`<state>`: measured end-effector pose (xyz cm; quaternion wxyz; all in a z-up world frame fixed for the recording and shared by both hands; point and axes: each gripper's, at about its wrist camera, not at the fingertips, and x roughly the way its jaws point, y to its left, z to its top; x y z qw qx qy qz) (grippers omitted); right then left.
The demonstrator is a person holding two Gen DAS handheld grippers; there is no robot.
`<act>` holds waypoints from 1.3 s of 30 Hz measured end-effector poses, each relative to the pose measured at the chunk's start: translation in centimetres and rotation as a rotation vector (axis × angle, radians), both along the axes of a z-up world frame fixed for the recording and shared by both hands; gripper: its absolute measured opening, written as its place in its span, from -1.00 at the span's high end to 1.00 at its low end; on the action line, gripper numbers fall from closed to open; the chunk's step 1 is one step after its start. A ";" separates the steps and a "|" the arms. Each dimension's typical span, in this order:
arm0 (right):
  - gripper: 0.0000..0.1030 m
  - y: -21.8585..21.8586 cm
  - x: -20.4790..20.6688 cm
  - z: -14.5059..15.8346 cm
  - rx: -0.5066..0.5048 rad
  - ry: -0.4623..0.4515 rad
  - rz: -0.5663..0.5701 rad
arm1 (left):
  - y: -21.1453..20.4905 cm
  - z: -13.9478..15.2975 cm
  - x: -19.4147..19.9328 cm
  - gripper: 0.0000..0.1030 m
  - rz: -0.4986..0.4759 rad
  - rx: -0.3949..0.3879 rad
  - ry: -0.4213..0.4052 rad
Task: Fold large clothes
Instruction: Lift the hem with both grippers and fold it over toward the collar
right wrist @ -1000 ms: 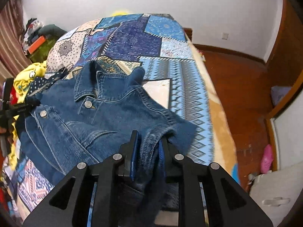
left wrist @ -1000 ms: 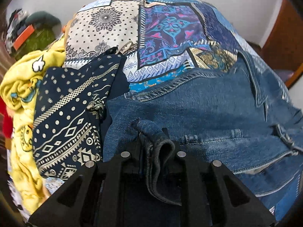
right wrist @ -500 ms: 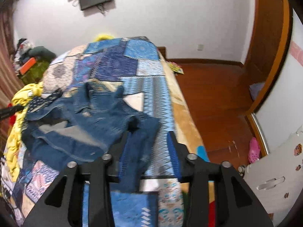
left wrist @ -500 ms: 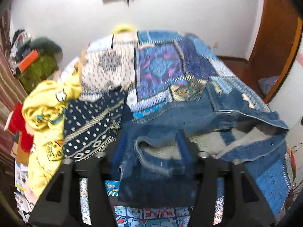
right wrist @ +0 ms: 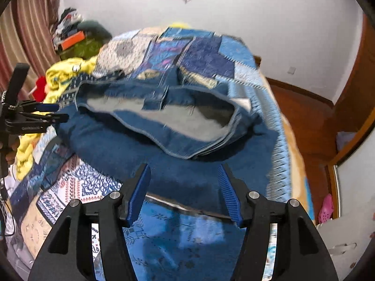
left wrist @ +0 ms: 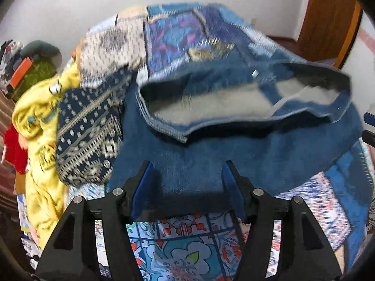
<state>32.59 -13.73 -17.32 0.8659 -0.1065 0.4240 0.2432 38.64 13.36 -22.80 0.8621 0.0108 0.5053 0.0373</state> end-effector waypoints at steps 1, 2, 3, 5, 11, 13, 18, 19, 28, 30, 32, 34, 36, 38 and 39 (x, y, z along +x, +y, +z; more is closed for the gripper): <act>-0.08 0.2 0.3 -0.7 -0.003 0.018 -0.001 | 0.2 -0.5 0.2 -0.18 0.007 -0.004 0.005; -0.08 0.4 0.6 -1.6 -0.009 0.038 -0.010 | 0.3 -1.0 0.3 -0.19 0.012 -0.013 0.007; -0.08 0.5 0.9 -2.1 -0.014 0.047 -0.021 | 0.6 -1.4 0.6 -0.20 0.020 -0.020 0.007; -0.08 0.6 1.7 -3.1 -0.017 0.056 -0.041 | 1.2 -1.9 1.5 -0.23 0.029 -0.022 0.003; -0.41 2.1 5.3 -3.3 -0.057 0.051 -0.038 | 1.6 -2.4 5.5 -0.30 0.001 0.039 0.001; -0.42 2.7 7.9 -3.9 -0.085 0.075 -0.053 | 2.0 -2.2 7.3 -0.30 -0.011 0.055 0.009; -0.42 2.4 12.5 -1.9 -0.089 0.031 -0.173 | 4.0 1.2 11.9 -0.30 0.036 0.120 -0.063; -0.41 2.1 13.1 -0.9 -0.070 0.009 -0.202 | 4.4 2.5 12.5 -0.30 0.065 0.143 -0.104; -0.42 1.0 10.5 6.3 0.109 -0.119 -0.226 | 7.3 7.0 10.7 -0.30 0.158 0.055 -0.235; -0.42 2.7 9.3 5.8 0.078 -0.104 -0.174 | 6.8 6.0 9.4 -0.30 0.118 0.056 -0.193; -0.42 4.3 8.1 4.7 0.051 -0.086 -0.128 | 6.0 4.9 8.0 -0.30 0.078 0.042 -0.164; -0.42 6.4 7.4 3.2 0.023 -0.056 -0.075 | 5.0 3.7 6.7 -0.30 0.039 0.023 -0.133; -0.42 8.5 6.2 1.1 -0.010 -0.022 -0.024 | 3.8 2.3 5.4 -0.30 -0.013 0.013 -0.093; -0.42 10.4 5.3 -0.7 -0.040 0.006 0.012 | 2.9 1.3 4.1 -0.30 -0.050 0.015 -0.077; -0.42 11.3 4.8 -1.6 -0.050 0.023 0.031 | 2.6 0.6 3.5 -0.30 -0.065 0.021 -0.072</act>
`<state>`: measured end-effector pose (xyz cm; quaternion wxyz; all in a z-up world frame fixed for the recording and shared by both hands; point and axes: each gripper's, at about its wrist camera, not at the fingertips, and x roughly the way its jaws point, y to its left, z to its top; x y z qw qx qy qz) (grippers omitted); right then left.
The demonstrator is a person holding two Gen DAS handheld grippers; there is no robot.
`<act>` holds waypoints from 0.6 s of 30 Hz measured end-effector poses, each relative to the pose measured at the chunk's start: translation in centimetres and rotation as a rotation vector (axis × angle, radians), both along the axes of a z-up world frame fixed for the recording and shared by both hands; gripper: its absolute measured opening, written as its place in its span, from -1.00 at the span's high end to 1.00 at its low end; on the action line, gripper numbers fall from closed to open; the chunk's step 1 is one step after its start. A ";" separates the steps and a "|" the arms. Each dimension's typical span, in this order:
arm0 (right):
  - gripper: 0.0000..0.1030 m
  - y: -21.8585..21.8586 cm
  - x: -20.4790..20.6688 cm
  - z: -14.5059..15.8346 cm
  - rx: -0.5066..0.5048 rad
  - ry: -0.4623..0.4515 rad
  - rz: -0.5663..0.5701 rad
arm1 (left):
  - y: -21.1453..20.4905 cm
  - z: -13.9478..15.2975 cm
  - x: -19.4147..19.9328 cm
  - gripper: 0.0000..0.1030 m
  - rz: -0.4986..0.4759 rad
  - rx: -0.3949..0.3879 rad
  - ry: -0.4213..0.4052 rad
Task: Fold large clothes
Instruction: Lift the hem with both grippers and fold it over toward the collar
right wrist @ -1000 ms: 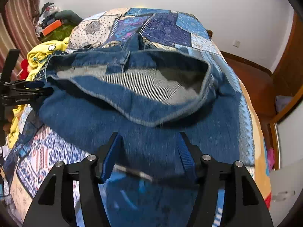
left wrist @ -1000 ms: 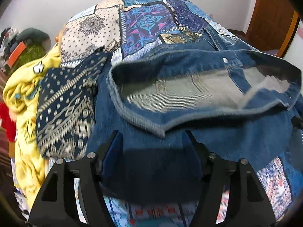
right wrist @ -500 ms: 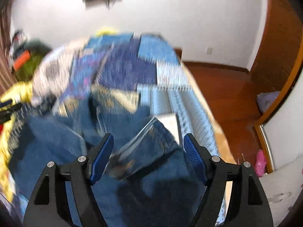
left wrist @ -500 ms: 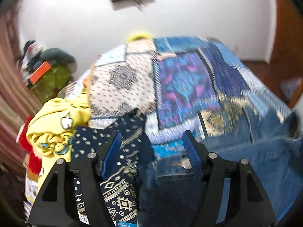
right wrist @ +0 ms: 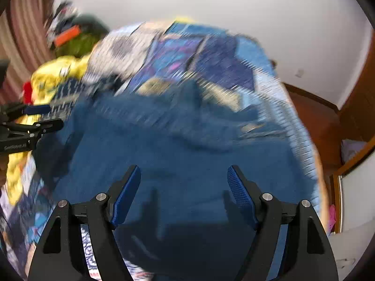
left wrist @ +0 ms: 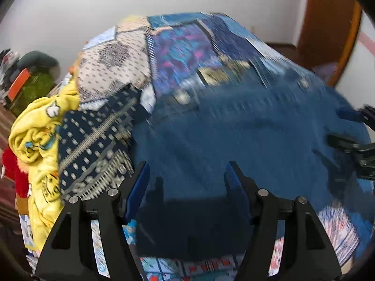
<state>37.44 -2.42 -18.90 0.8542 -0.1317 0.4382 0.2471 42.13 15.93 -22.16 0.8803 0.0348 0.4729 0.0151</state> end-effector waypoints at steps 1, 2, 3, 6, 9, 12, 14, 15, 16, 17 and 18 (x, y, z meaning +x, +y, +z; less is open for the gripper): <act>-0.42 0.7 -0.4 -0.7 -0.004 0.014 0.016 | -0.2 -0.7 -0.6 -0.30 -0.007 0.012 0.006; -0.42 1.2 -0.6 -1.1 -0.010 0.023 0.030 | -0.2 -1.4 -1.1 -0.30 -0.004 0.027 0.014; -0.42 1.7 -0.9 -1.5 -0.018 0.028 0.044 | -0.1 -2.2 -1.5 -0.30 0.008 0.047 0.025; -0.42 2.1 -1.6 -2.3 -0.066 0.015 0.070 | 1.4 -3.7 -3.2 -0.39 0.051 0.088 0.018; -0.42 1.0 -1.2 -2.4 -0.080 0.023 0.066 | 3.3 -3.9 -4.7 -0.58 0.102 0.074 -0.008; -0.52 -1.2 -1.1 -1.8 -0.022 0.069 0.039 | 5.1 -3.9 -6.0 -0.59 0.138 -0.028 -0.007; -0.57 -2.2 -1.2 -1.7 -0.017 0.064 -0.003 | 5.5 -4.0 -6.5 -0.59 0.158 -0.060 -0.009; -0.58 -2.9 -1.3 -1.7 -0.028 0.052 -0.021 | 5.4 -3.9 -6.6 -0.59 0.164 -0.063 -0.013; -0.59 -3.4 -1.4 -1.6 -0.035 0.046 -0.030 | 5.4 -3.9 -6.8 -0.59 0.171 -0.060 -0.019; -0.59 -4.3 -1.5 -1.6 -0.039 0.042 -0.042 | 5.2 -3.8 -6.9 -0.59 0.174 -0.057 -0.022; -0.59 -5.2 -1.5 -1.6 -0.056 0.035 -0.068 | 5.2 -3.8 -7.0 -0.59 0.179 -0.051 -0.027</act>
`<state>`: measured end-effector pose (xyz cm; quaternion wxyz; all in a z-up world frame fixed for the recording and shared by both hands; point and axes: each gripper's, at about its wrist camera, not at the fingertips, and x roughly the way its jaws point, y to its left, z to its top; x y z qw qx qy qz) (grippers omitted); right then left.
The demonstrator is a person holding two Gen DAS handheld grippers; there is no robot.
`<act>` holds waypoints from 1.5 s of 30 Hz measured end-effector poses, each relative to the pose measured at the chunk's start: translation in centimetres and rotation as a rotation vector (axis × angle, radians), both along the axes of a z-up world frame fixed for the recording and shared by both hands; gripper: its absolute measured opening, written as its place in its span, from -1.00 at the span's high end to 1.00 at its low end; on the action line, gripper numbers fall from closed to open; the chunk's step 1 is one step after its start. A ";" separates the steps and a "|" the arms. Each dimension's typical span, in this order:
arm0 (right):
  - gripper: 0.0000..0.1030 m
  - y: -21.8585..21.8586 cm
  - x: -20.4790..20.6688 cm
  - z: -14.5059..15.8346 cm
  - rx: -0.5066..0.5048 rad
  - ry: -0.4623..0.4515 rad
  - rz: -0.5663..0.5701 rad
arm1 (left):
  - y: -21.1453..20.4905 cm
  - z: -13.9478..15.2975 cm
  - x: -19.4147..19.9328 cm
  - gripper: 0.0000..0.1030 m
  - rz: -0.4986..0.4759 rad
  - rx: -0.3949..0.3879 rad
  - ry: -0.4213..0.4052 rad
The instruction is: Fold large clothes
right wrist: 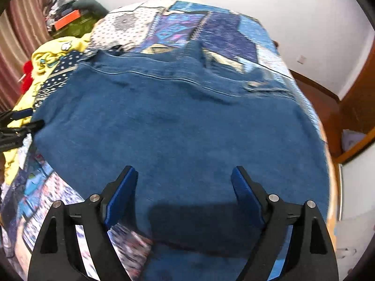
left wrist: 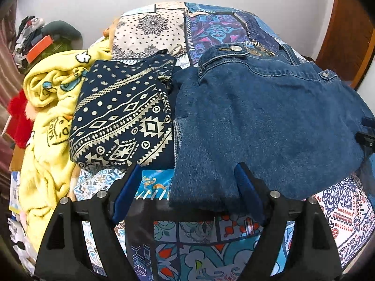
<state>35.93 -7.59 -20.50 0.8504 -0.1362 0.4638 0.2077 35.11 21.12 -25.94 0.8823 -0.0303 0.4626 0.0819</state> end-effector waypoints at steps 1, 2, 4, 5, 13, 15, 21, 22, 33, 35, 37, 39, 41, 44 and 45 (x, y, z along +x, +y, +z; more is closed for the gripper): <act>-0.59 -0.6 0.0 0.0 -0.025 -0.008 -0.020 | 0.0 0.1 -0.2 -0.61 0.005 0.008 -0.004; -0.63 -1.5 0.0 0.0 -0.027 -0.010 -0.026 | -0.1 0.1 -0.3 -0.62 0.010 0.013 -0.006; -0.65 -3.2 -0.2 0.4 0.004 -0.005 -0.032 | 0.1 0.4 -0.5 -0.61 0.029 0.011 -0.001; -0.65 -4.0 -0.5 0.7 -0.013 -0.025 -0.052 | 0.3 0.7 -0.7 -0.61 0.054 0.010 -0.005; -0.65 -9.0 -1.2 1.5 -0.114 -0.092 -0.204 | 2.3 3.8 -3.7 -0.60 0.164 0.056 -0.093; -0.65 -10.2 -1.1 1.2 -0.084 -0.062 -0.243 | 2.7 3.9 -4.5 -0.60 0.181 0.030 -0.098; -0.66 -10.4 -2.0 1.8 -0.021 -0.019 -0.271 | 3.0 2.6 -5.8 -0.60 0.191 -0.265 -0.072; -0.66 -10.2 -2.3 2.1 -0.020 -0.033 -0.258 | 2.8 2.2 -5.9 -0.60 0.189 -0.337 -0.068; -0.66 -4.3 -2.3 2.6 0.038 -0.062 -0.114 | 0.0 -2.0 -2.0 -0.59 0.159 -0.672 -0.033; -0.66 -3.4 -2.2 1.9 0.041 -0.041 -0.102 | 0.3 -3.1 -0.9 -0.54 0.180 -0.731 -0.029; -0.66 -2.8 -2.2 1.4 0.045 -0.028 -0.090 | 0.8 -4.0 -0.3 -0.52 0.205 -0.802 -0.046; -0.66 -2.4 -2.0 0.8 0.044 -0.019 -0.084 | 1.4 -4.8 0.4 -0.47 0.238 -0.851 -0.074; -0.66 -2.2 -2.1 0.6 0.035 -0.025 -0.086 | 2.0 -5.3 1.1 -0.46 0.251 -0.870 -0.092; -0.66 -2.3 -2.0 0.4 0.027 -0.027 -0.079 | 1.9 -5.8 2.3 -0.47 0.262 -0.855 -0.125; -0.66 -2.2 -1.9 0.3 0.027 -0.025 -0.078 | 1.8 -5.8 2.6 -0.46 0.272 -0.842 -0.136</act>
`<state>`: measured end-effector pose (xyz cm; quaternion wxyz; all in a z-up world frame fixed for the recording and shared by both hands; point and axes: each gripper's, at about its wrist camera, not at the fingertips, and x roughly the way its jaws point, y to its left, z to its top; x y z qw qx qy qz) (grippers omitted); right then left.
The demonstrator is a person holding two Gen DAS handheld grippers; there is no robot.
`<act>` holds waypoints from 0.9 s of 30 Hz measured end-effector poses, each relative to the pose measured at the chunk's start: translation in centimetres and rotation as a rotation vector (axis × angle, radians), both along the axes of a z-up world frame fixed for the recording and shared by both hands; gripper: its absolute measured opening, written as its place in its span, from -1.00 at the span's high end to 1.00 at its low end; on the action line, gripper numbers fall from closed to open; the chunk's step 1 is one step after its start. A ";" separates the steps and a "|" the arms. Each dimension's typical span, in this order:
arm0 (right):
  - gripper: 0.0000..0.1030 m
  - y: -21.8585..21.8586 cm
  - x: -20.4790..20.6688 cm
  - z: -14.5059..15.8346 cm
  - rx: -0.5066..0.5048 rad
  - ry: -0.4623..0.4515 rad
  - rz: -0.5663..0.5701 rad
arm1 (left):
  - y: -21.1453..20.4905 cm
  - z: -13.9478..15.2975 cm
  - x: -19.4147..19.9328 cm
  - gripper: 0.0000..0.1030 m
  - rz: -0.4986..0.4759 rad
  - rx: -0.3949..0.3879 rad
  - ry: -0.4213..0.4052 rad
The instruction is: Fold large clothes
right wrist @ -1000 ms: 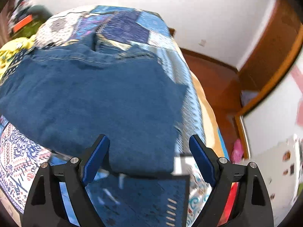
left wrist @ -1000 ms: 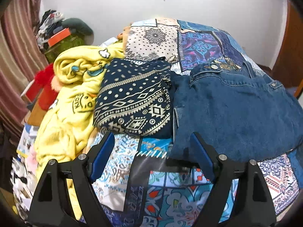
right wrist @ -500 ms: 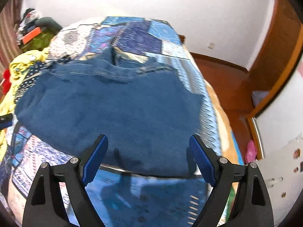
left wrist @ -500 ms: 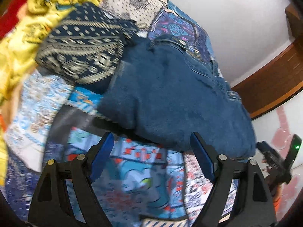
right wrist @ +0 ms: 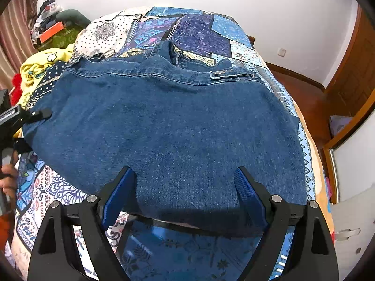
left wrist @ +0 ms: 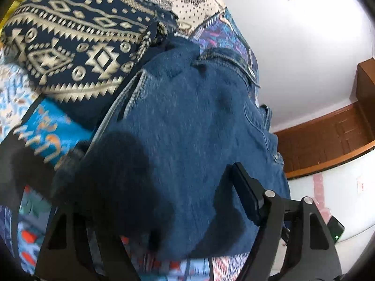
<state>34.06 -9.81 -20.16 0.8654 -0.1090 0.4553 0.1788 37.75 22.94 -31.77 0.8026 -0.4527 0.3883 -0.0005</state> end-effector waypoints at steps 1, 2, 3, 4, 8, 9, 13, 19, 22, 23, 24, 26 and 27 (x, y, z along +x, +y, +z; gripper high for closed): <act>-0.66 0.0 0.1 0.0 0.000 0.002 0.001 | 0.1 -0.1 0.3 -0.43 0.019 0.003 0.000; -0.66 0.1 0.2 -0.1 -0.001 0.005 0.002 | 0.4 -0.3 0.5 -0.30 0.049 -0.005 0.003; -0.66 0.1 0.2 -0.1 0.001 0.007 0.002 | 0.7 -0.5 0.6 -0.16 0.079 -0.017 0.005; -0.66 0.1 0.2 -0.2 0.005 0.010 0.000 | 0.9 -0.5 0.7 -0.08 0.096 -0.028 0.002; -0.66 0.2 0.1 0.0 0.000 0.018 -0.001 | 0.8 1.2 0.4 0.39 0.104 0.036 -0.029; -0.66 0.2 0.0 0.2 -0.005 0.020 0.000 | 0.4 2.1 0.4 0.49 0.082 0.079 -0.049; -0.66 0.3 -0.2 1.0 -0.010 0.014 0.006 | -0.8 7.1 -0.2 0.57 0.020 0.162 -0.162; -0.66 1.4 -1.0 4.2 0.061 -0.033 0.020 | -2.1 14.6 -3.0 0.58 0.005 0.251 -0.312; -0.66 3.5 -1.1 5.4 0.114 -0.031 0.050 | -1.9 16.9 -4.9 0.58 0.026 0.312 -0.328; -0.66 4.6 -1.2 5.6 0.128 -0.027 0.065 | -1.7 17.4 -5.4 0.58 0.032 0.322 -0.332; -0.67 5.7 -1.3 5.6 0.137 -0.023 0.082 | -1.5 17.7 -5.9 0.58 0.040 0.328 -0.334; -0.67 8.2 -1.5 5.4 0.148 -0.010 0.134 | -0.8 17.9 -7.2 0.58 0.061 0.336 -0.331; -0.67 9.5 -1.7 4.9 0.148 -0.001 0.163 | -0.5 17.9 -8.0 0.58 0.068 0.338 -0.327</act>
